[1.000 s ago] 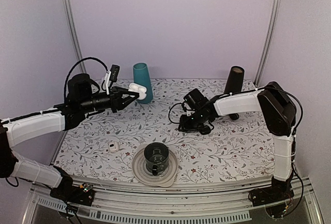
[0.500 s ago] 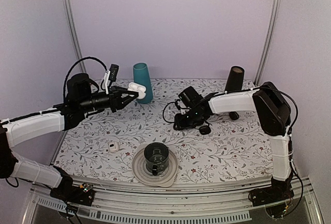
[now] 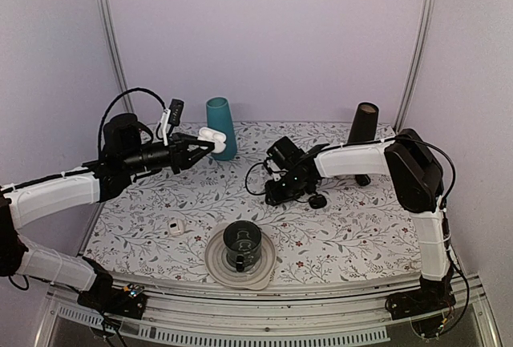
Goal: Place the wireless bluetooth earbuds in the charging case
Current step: Adjust the right earbud at the center of the board, then pick up the right earbud from the center of the board.
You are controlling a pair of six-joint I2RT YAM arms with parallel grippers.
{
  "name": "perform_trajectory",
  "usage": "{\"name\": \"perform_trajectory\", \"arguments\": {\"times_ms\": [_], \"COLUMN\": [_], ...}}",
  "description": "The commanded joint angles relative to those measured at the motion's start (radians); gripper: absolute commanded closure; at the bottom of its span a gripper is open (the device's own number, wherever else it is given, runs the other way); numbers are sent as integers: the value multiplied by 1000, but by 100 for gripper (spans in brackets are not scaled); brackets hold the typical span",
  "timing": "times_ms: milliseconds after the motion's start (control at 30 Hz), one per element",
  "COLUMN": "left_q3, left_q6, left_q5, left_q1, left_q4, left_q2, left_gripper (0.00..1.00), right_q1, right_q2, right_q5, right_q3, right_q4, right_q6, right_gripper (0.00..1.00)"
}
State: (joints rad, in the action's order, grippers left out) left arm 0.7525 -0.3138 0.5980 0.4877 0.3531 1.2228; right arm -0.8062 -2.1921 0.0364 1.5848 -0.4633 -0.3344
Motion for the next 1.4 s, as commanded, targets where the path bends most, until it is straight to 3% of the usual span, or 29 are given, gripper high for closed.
{"name": "perform_trajectory", "arguments": {"times_ms": [0, 400, 633, 733, 967, 1200, 1367], "left_q3": [-7, -4, 1, 4, 4, 10, 13], "left_q6": [15, 14, 7, 8, 9, 7, 6], "left_q5": [17, 20, 28, 28, 26, 28, 28], "left_q1": [-15, -15, -15, -15, -15, -15, -15], "left_q4": [22, 27, 35, 31, 28, 29, 28], "left_q2": [-11, -3, 9, 9, 6, 10, 11], "left_gripper": [100, 100, 100, 100, 100, 100, 100], "right_q1": [2, 1, 4, 2, -17, -24, -20], "right_q2": [0, 40, 61, 66, 60, 51, 12], "right_q5": [-75, -110, -66, -41, -7, -4, -68], "right_q3": [25, -8, -49, -60, -51, -25, 46], "right_q4": [-51, -63, -28, -6, 12, 23, -37], "right_q6": [-30, -75, -102, -105, -8, 104, 94], "right_gripper": [58, 65, 76, 85, 93, 92, 82]}}
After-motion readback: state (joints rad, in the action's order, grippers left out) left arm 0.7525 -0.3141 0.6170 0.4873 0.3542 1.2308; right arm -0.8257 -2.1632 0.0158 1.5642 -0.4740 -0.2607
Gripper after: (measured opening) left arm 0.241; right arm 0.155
